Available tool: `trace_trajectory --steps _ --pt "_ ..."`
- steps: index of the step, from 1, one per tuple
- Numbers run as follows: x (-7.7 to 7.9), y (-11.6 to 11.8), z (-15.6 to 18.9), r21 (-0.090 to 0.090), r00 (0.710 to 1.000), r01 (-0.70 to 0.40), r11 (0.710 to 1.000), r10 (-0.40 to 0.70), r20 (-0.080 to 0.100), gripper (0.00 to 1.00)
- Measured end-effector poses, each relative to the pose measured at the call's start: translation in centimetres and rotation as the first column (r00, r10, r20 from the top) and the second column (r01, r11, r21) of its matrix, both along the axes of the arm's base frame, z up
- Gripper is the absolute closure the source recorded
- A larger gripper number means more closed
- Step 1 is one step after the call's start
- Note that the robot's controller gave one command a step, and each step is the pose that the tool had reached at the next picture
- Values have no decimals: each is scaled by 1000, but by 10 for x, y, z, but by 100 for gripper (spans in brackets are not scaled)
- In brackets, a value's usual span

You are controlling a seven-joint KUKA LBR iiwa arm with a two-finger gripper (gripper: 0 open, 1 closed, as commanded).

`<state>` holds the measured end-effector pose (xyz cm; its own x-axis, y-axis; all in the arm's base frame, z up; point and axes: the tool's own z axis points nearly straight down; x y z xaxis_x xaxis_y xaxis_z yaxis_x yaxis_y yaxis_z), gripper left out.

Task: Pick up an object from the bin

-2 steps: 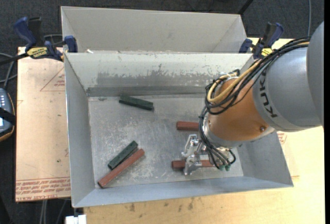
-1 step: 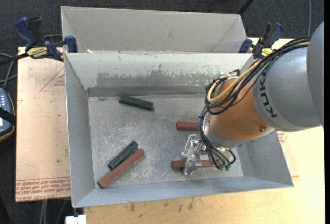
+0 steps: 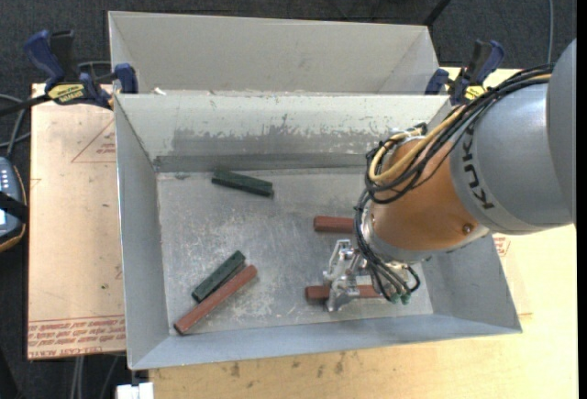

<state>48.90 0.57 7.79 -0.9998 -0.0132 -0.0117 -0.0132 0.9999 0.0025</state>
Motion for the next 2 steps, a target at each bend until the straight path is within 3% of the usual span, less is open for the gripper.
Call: trace_trajectory --steps 1,2 --pt "39 38 12 -3 983 -183 983 183 -5 100" --pt "-6 21 145 -2 977 -214 977 214 -10 100"
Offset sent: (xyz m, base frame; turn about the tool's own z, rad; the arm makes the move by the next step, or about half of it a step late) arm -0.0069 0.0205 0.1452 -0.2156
